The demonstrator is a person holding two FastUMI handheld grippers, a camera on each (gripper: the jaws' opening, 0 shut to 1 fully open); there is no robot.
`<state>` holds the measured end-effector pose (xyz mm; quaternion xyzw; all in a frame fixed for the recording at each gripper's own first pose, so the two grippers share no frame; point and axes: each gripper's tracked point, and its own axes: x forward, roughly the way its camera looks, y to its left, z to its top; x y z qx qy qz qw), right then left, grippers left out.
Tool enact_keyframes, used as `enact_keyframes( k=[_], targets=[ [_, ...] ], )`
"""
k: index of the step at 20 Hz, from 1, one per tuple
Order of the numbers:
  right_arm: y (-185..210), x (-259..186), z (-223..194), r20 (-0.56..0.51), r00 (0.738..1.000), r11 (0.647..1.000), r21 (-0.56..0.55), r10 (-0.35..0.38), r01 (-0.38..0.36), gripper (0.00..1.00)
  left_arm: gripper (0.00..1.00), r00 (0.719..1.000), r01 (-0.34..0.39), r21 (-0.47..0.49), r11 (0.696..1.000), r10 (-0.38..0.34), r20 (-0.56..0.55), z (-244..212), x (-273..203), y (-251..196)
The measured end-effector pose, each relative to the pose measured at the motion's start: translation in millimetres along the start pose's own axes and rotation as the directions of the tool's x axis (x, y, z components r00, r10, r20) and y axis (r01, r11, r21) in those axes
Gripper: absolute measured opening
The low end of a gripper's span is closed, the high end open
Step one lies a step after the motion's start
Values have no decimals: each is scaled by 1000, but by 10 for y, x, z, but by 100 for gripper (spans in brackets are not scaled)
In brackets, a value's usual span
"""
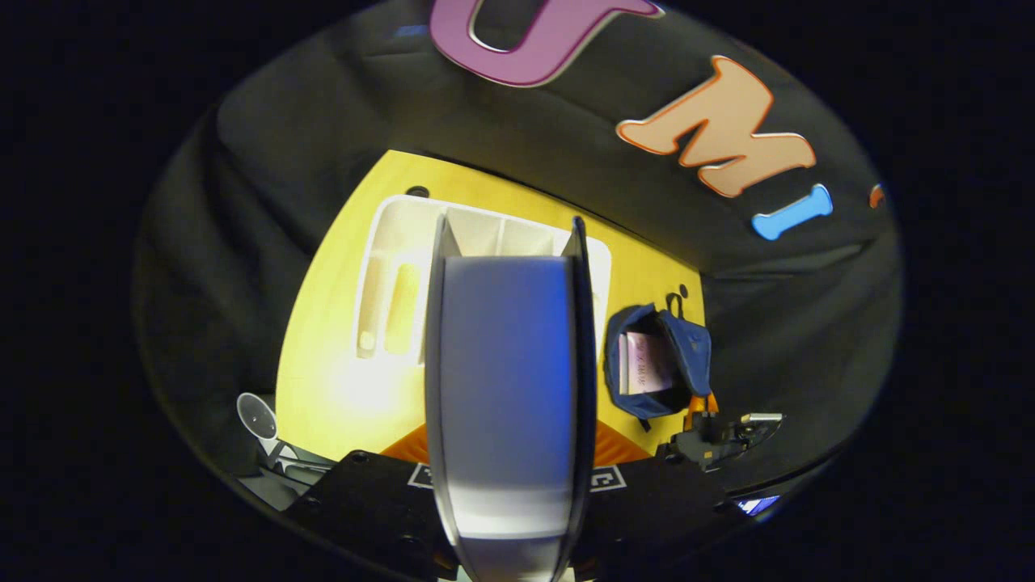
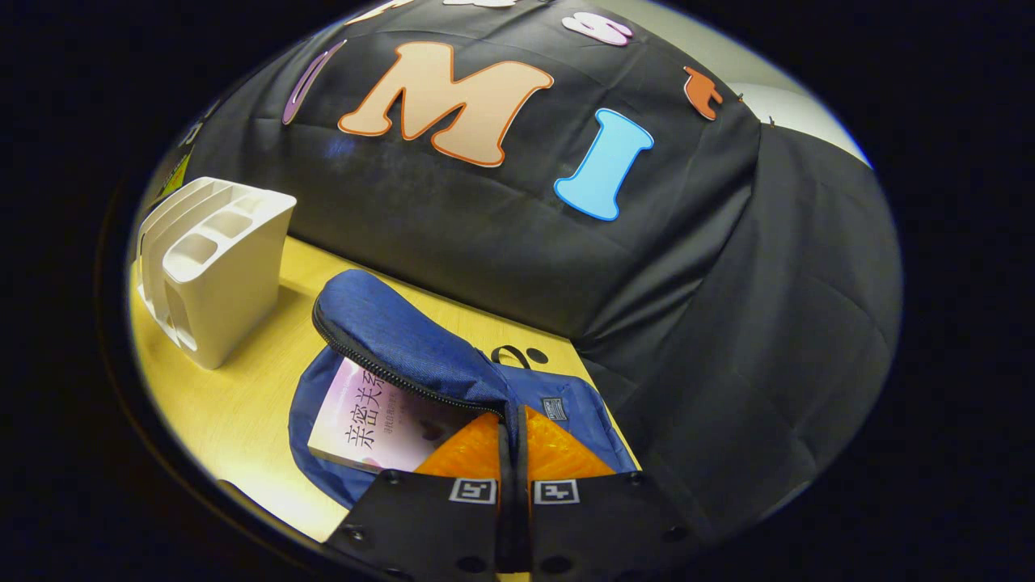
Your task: Open the schoolbag, grab two books from the bookshelf and put them into the schoolbag.
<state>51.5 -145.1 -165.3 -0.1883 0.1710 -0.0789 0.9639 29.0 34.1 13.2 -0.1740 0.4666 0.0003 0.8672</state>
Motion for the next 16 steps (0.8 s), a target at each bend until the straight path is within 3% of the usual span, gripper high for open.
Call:
enact_keyframes(
  k=[10,13,16],
  targets=[
    [-10,35,9,4,999,999,34,40,-40,3,40,968,249,5,969,-248,-19,-324,957,-1316],
    [-59,56,36,4,999,996,68,51,-52,5,40,958,286,53,957,-285,-28,-372,1293,-1655],
    [-45,97,24,8,997,992,107,71,-71,1,40,946,324,45,945,-322,-33,-409,1618,-1954]
  ],
)
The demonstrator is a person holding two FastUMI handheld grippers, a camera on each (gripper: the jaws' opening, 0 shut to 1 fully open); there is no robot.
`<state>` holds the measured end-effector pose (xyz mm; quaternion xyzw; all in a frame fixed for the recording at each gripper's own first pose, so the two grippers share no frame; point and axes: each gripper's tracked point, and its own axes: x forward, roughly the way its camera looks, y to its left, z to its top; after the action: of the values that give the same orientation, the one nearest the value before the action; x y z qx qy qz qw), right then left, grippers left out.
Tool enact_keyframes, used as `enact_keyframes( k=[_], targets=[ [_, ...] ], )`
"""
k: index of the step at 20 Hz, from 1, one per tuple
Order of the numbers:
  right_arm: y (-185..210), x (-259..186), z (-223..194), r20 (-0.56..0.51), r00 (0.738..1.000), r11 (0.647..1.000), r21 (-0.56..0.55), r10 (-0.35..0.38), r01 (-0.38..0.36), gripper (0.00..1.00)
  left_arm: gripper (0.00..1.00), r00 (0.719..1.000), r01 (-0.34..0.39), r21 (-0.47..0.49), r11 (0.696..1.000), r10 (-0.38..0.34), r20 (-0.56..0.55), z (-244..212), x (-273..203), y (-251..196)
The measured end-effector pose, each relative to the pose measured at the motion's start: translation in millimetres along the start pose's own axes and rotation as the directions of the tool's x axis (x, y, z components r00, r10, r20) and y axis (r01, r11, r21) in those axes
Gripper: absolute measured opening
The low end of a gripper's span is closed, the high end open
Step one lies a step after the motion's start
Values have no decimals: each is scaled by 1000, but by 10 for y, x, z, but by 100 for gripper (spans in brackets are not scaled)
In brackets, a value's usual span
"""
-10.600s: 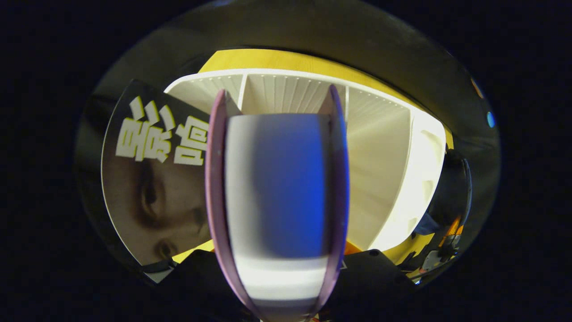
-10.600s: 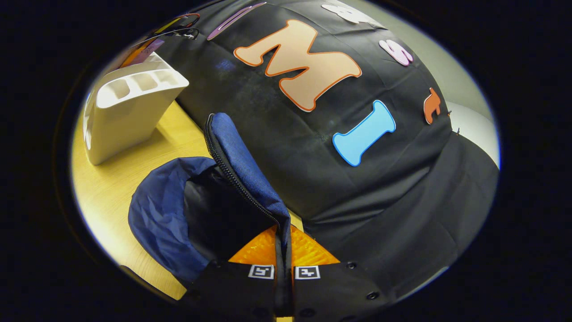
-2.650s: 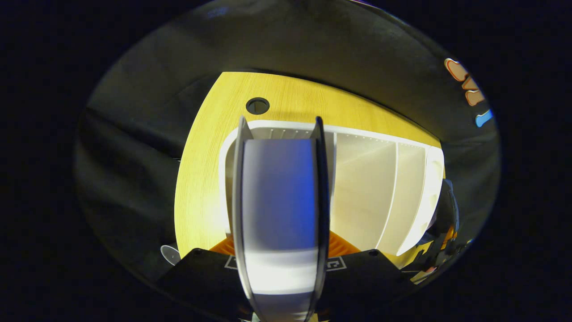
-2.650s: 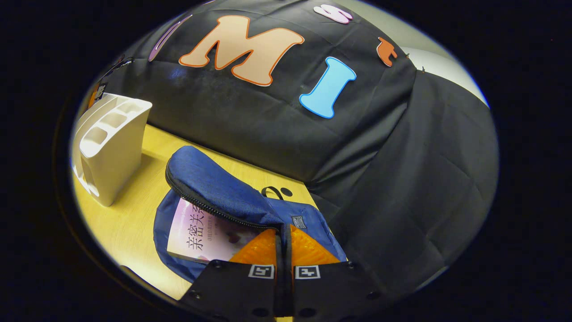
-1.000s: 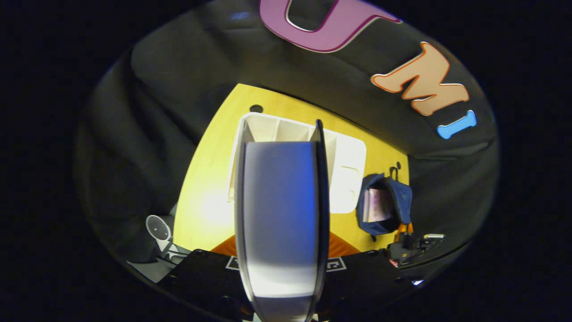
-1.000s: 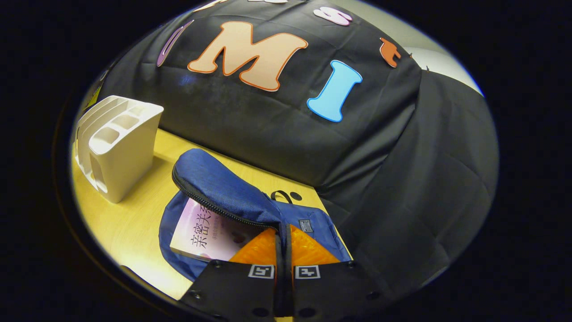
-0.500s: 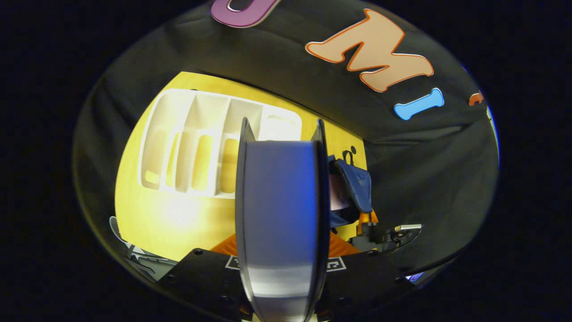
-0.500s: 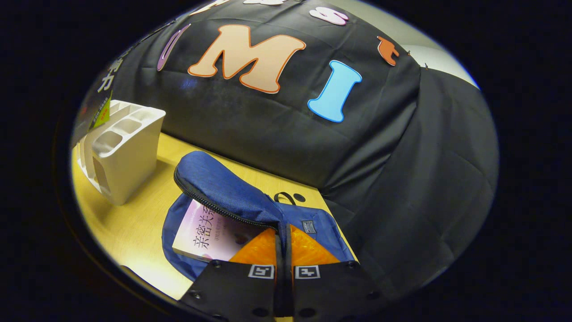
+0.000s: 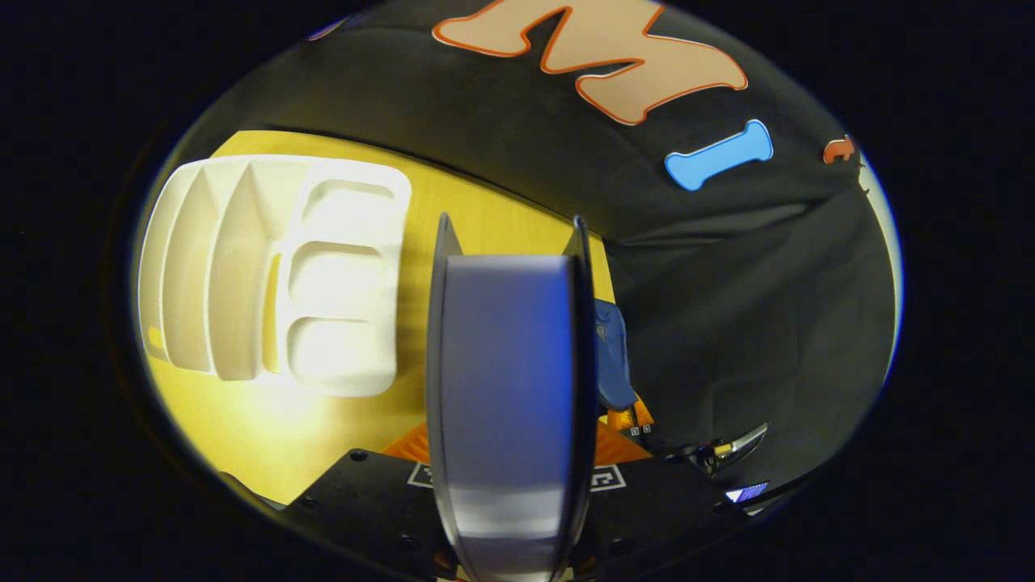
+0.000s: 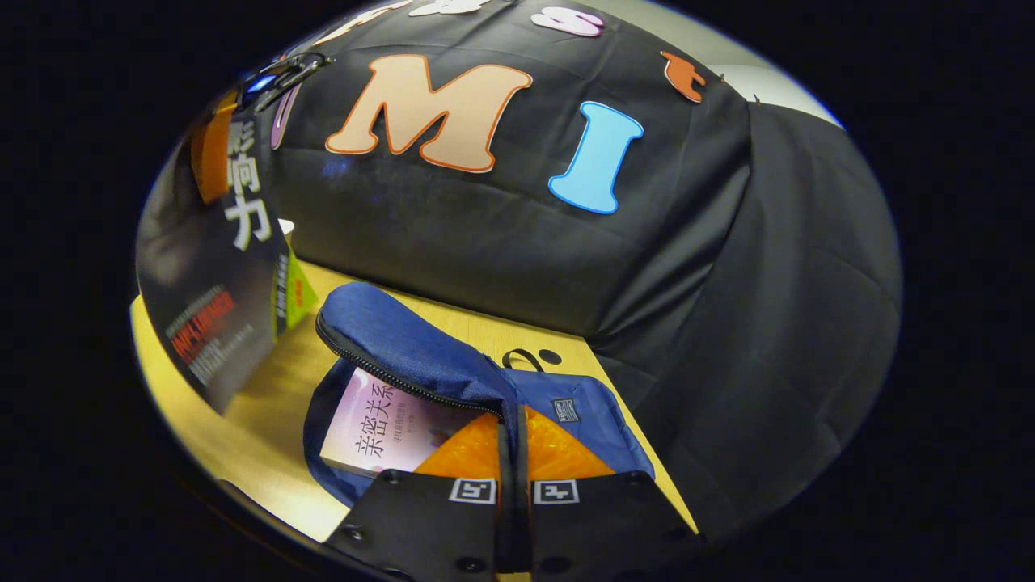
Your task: Open the schoolbag, grab two books from the bookshelf and put them into the schoolbag.
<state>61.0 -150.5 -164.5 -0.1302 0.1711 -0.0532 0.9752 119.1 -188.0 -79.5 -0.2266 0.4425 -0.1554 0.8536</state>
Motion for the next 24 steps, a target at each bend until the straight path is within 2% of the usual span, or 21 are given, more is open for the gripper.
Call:
enact_keyframes(
  k=[5,12,15,21,24],
  targets=[
    [-102,63,57,6,1000,998,61,25,-25,3,40,999,40,-60,997,-40,5,-101,687,-120],
    [-145,94,75,25,998,991,116,64,-66,5,40,979,190,-158,969,-175,104,-69,1304,-321],
    [-120,81,71,31,997,993,96,71,-74,3,40,969,239,-152,959,-225,105,-143,1599,-407],
    [-64,34,115,80,994,996,54,68,-72,1,40,924,376,-204,904,-350,152,-231,1905,-482],
    [60,40,133,99,992,997,14,78,-79,3,40,919,391,-223,893,-363,155,-299,1993,-407]
  ],
)
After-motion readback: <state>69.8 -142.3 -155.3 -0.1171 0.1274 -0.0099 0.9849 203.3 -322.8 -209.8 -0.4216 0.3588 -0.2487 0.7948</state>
